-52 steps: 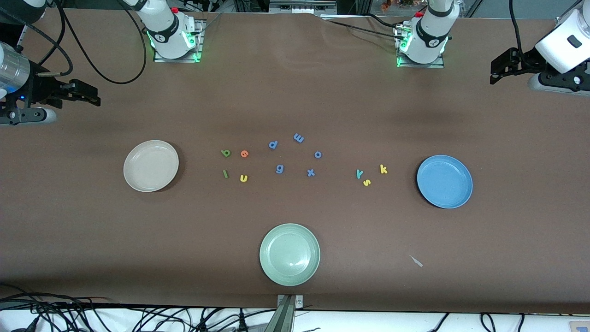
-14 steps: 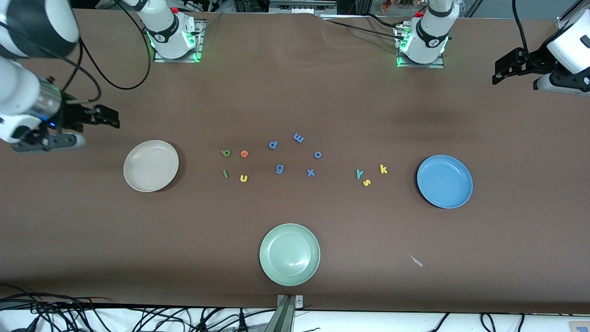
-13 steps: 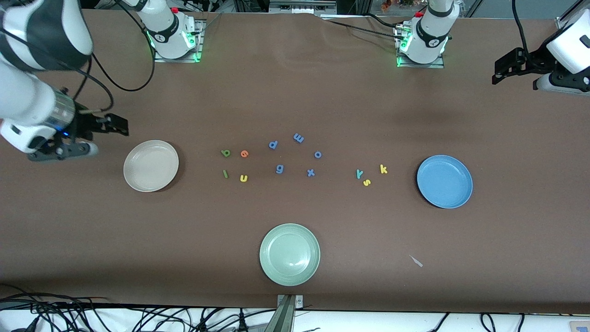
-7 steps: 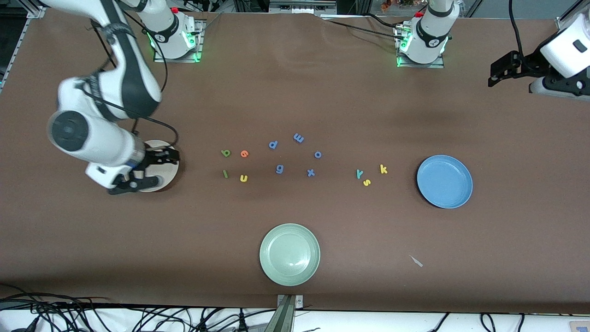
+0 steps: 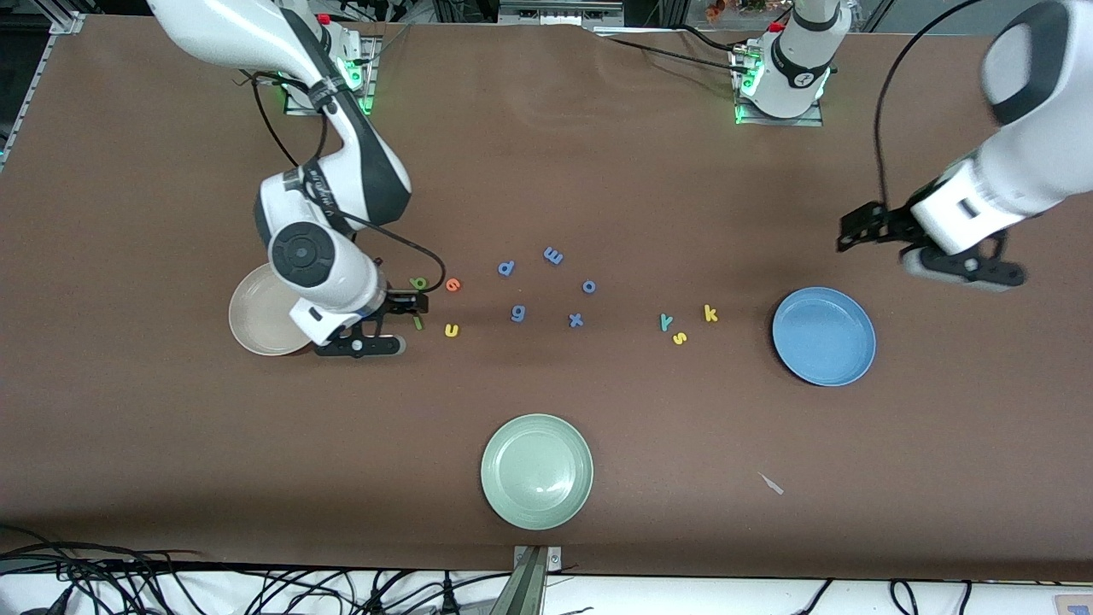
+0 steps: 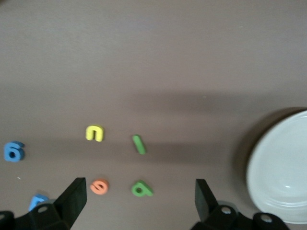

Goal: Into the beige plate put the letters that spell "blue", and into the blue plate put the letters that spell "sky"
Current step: 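Reach the right gripper to the orange e while the left gripper reaches the yellow k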

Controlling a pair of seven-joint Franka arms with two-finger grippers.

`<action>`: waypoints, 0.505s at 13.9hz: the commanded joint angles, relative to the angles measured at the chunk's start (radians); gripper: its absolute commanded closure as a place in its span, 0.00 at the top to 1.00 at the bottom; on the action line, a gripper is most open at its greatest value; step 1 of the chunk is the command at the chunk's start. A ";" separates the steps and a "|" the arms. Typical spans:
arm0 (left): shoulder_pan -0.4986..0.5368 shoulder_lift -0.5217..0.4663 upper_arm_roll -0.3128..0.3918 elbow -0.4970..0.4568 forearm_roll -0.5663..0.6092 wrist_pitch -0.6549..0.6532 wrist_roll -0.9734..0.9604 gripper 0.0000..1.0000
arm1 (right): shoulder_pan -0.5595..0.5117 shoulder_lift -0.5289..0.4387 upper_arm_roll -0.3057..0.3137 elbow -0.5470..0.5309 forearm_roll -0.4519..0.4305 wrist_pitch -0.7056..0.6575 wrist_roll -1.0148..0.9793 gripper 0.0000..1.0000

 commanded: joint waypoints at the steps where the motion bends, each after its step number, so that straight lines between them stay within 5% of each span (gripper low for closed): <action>1: -0.056 0.032 0.003 -0.081 -0.023 0.117 0.008 1.00 | 0.049 0.031 -0.008 -0.046 0.040 0.110 0.096 1.00; 7: -0.127 0.238 0.020 -0.068 -0.009 0.134 0.011 1.00 | 0.086 0.060 0.009 -0.161 0.043 0.266 0.198 1.00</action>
